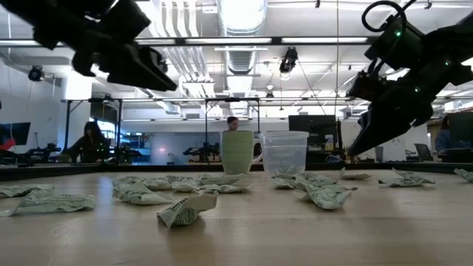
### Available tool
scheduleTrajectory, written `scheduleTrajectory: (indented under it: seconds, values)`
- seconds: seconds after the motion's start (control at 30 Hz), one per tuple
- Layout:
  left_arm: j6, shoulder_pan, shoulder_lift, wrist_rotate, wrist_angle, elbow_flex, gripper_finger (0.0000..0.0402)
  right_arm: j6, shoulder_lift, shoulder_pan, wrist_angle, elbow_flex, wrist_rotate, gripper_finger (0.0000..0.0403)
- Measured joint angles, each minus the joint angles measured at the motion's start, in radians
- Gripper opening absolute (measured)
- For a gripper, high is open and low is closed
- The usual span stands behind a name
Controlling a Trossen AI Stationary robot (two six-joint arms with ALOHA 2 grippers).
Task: Pick and place Stevia / Truvia into bins
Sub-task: Put the stevia packet into the transparent container
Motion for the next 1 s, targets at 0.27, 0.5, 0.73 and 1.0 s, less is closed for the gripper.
scheduleTrajectory:
  seconds: [0.27,0.5,0.73,1.0]
  values:
    - [-0.002,0.0,-0.149,0.0,0.027,-0.068,0.0158,0.003,0.07,0.0,0.046,0.005,0.002,0.0162]
    - [-0.027,-0.002,-0.193,0.001,0.038,-0.081,0.0158,-0.022,0.198,0.0,0.054,0.05,0.002,0.0173]
    - [-0.027,-0.003,-0.175,0.001,0.039,-0.084,0.0158,-0.027,0.29,0.0,0.051,0.092,0.004,0.0165]
    - [-0.027,-0.003,-0.162,0.001,0.041,-0.084,0.0158,-0.069,0.327,-0.001,0.001,0.134,0.005,0.0121]
